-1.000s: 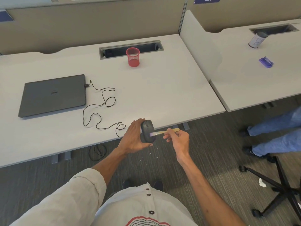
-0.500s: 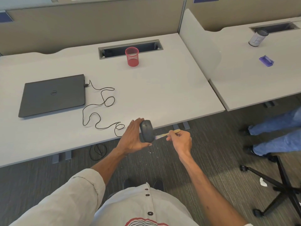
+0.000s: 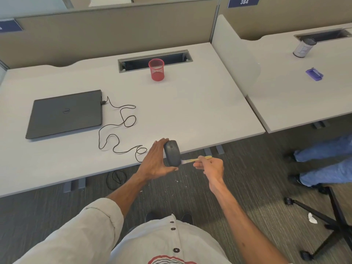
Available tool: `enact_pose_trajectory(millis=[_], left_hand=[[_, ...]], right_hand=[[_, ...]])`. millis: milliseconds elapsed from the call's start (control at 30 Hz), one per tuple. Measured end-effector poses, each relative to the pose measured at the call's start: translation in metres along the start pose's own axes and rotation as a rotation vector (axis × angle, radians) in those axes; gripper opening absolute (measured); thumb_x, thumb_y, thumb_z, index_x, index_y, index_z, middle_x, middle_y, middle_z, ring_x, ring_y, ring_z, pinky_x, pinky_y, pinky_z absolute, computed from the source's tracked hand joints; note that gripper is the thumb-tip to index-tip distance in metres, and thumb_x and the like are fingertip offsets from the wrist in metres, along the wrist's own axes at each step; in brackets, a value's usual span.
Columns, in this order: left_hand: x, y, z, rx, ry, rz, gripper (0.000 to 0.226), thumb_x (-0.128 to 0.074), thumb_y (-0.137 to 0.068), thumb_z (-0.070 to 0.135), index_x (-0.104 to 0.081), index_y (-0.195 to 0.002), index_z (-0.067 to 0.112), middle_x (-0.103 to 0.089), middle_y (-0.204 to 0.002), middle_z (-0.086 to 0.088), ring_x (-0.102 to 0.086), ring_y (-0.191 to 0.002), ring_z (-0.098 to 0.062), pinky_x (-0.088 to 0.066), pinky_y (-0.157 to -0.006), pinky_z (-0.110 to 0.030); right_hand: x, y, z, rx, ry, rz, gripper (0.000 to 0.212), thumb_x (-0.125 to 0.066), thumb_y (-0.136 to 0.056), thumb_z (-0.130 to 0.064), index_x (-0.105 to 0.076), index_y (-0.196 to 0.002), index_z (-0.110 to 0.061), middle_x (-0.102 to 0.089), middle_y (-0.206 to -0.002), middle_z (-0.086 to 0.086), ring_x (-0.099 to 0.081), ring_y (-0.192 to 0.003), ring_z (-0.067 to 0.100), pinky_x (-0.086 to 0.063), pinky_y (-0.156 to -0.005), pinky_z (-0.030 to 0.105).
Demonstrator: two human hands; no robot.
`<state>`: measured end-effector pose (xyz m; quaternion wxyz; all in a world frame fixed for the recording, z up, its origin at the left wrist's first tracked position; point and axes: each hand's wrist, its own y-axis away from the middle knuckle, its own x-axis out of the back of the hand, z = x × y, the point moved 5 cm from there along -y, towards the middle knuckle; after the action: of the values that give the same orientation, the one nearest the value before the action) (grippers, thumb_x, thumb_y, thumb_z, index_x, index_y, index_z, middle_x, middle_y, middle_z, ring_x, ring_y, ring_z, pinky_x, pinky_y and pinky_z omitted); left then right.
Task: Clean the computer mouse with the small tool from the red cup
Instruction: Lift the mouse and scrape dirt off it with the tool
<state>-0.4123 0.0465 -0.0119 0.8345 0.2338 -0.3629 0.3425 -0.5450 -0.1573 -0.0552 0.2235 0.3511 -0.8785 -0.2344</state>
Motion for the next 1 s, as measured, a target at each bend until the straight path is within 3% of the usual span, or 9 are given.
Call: enact_pose_trajectory(millis=[100, 167, 400, 667, 867, 1000], left_hand=[[0.002, 0.002, 0.000, -0.002, 0.000, 0.006, 0.127, -0.098, -0.072, 0.061, -0.029, -0.166, 0.012, -0.044, -0.163, -0.006, -0.047, -0.146, -0.020, -0.045, -0.124, -0.041], [0.002, 0.002, 0.000, 0.001, -0.005, 0.007, 0.127, -0.098, -0.071, 0.061, -0.030, -0.166, 0.011, -0.044, -0.163, -0.006, -0.047, -0.146, -0.021, -0.044, -0.125, -0.042], [0.000, 0.003, 0.002, 0.001, -0.008, 0.013, 0.127, -0.099, -0.071, 0.059, -0.029, -0.166, 0.011, -0.043, -0.165, -0.004, -0.046, -0.150, -0.023, -0.041, -0.128, -0.044], [0.003, 0.010, -0.001, 0.001, -0.018, 0.013, 0.126, -0.098, -0.072, 0.063, -0.029, -0.165, 0.013, -0.044, -0.164, -0.004, -0.047, -0.146, -0.021, -0.043, -0.125, -0.042], [0.002, 0.010, 0.001, 0.002, -0.010, 0.011, 0.126, -0.099, -0.071, 0.060, -0.031, -0.164, 0.011, -0.046, -0.162, -0.005, -0.048, -0.145, -0.022, -0.042, -0.126, -0.041], [0.000, 0.009, 0.003, -0.004, -0.006, 0.006, 0.124, -0.099, -0.072, 0.059, -0.031, -0.164, 0.010, -0.047, -0.161, -0.007, -0.049, -0.145, -0.023, -0.041, -0.127, -0.043]], right_hand=[[0.006, -0.005, -0.004, -0.039, -0.184, -0.049, 0.021, -0.075, -0.105, -0.023, -0.085, -0.108, -0.004, -0.087, -0.088, 0.011, -0.087, -0.084, 0.026, -0.068, -0.078, 0.034], [0.003, -0.005, -0.010, -0.090, -0.306, -0.137, 0.022, -0.074, -0.105, -0.022, -0.084, -0.110, -0.003, -0.087, -0.096, 0.017, -0.087, -0.089, 0.032, -0.070, -0.071, 0.030], [-0.016, 0.002, -0.020, -0.083, -0.255, -0.228, 0.022, -0.073, -0.106, -0.023, -0.084, -0.107, -0.004, -0.087, -0.095, 0.017, -0.087, -0.087, 0.032, -0.069, -0.066, 0.027], [0.005, -0.002, -0.018, 0.143, 0.103, 0.036, 0.024, -0.075, -0.104, -0.022, -0.086, -0.088, -0.007, -0.084, -0.072, 0.003, -0.085, -0.071, 0.020, -0.070, -0.078, 0.038], [-0.013, 0.015, -0.032, 0.184, -0.126, -0.192, 0.019, -0.077, -0.104, -0.021, -0.086, -0.099, -0.005, -0.086, -0.084, 0.015, -0.086, -0.077, 0.032, -0.069, -0.067, 0.026], [-0.023, 0.018, -0.025, 0.220, -0.002, -0.175, 0.021, -0.076, -0.105, -0.024, -0.086, -0.094, -0.009, -0.086, -0.078, 0.006, -0.085, -0.073, 0.023, -0.070, -0.071, 0.030]])
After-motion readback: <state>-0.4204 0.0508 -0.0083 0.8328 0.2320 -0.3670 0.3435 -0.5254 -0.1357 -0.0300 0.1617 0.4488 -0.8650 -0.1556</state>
